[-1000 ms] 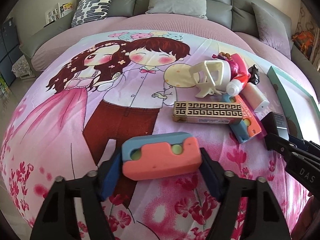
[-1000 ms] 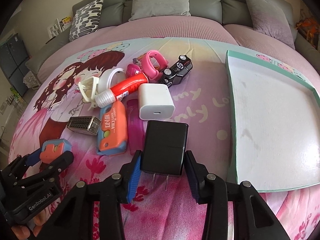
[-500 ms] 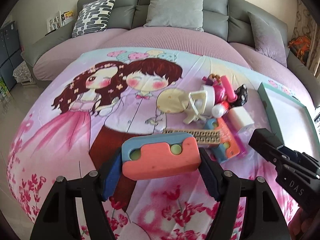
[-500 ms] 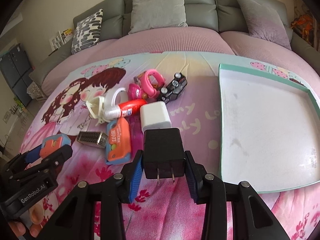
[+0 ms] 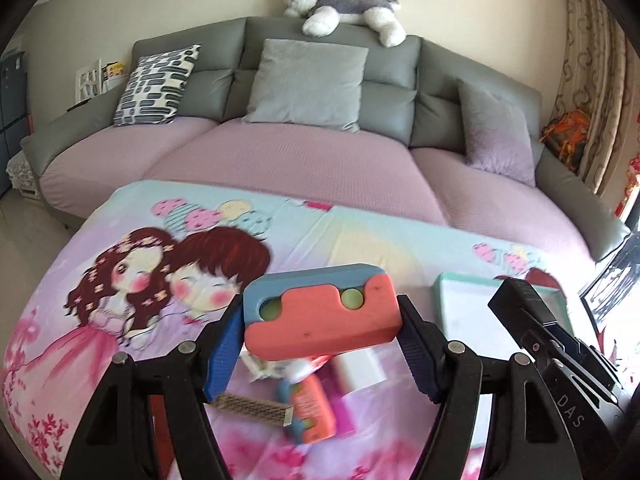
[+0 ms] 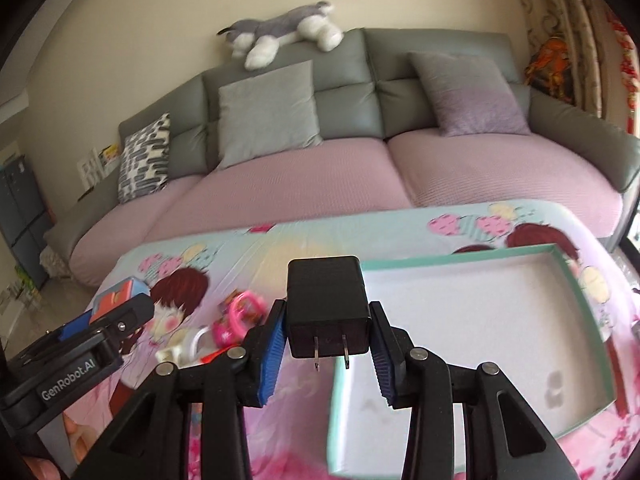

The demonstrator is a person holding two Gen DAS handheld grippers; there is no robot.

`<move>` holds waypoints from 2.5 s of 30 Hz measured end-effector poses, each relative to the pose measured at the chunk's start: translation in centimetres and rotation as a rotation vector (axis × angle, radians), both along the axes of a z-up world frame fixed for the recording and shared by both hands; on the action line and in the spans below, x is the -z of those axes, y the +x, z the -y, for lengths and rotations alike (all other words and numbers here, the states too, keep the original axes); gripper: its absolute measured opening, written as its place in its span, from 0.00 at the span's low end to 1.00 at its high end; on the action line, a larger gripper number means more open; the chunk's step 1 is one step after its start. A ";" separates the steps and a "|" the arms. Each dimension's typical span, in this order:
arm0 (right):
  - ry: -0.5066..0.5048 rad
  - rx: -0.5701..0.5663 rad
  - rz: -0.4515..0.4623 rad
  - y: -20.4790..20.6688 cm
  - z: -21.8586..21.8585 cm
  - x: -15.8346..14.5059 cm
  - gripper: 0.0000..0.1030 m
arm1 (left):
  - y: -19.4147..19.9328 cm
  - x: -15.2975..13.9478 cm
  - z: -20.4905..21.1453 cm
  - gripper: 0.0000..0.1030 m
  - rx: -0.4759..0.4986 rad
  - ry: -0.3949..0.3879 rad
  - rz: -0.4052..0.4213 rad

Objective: Organize rigid objects
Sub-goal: 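Carry the foam block and black charger over the tray with both grippers, then release the foam block with the left gripper while the right gripper releases the charger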

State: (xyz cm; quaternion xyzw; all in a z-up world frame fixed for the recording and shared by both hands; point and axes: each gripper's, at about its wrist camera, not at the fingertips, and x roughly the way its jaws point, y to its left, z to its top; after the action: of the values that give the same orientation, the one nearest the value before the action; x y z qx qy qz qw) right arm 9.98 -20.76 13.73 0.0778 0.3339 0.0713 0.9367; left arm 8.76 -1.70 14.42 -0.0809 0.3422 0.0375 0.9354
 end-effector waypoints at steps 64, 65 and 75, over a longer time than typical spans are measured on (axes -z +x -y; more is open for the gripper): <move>0.015 0.266 -0.319 4.2 15.8 8.5 0.41 | 11.1 9.5 18.8 0.71 0.153 0.064 -0.282; 0.019 0.260 -0.311 4.2 15.7 8.3 0.41 | 11.1 9.2 18.7 0.72 0.150 0.065 -0.276; 0.029 0.253 -0.283 4.2 15.5 8.0 0.41 | 10.0 7.3 15.9 0.92 0.030 0.065 -0.213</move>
State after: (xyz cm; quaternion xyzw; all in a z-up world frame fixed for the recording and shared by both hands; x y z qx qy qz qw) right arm 14.23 -36.21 5.78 0.1419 0.4490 -0.0537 0.8805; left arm 18.78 -17.58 7.15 -0.0411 0.4393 0.0430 0.8964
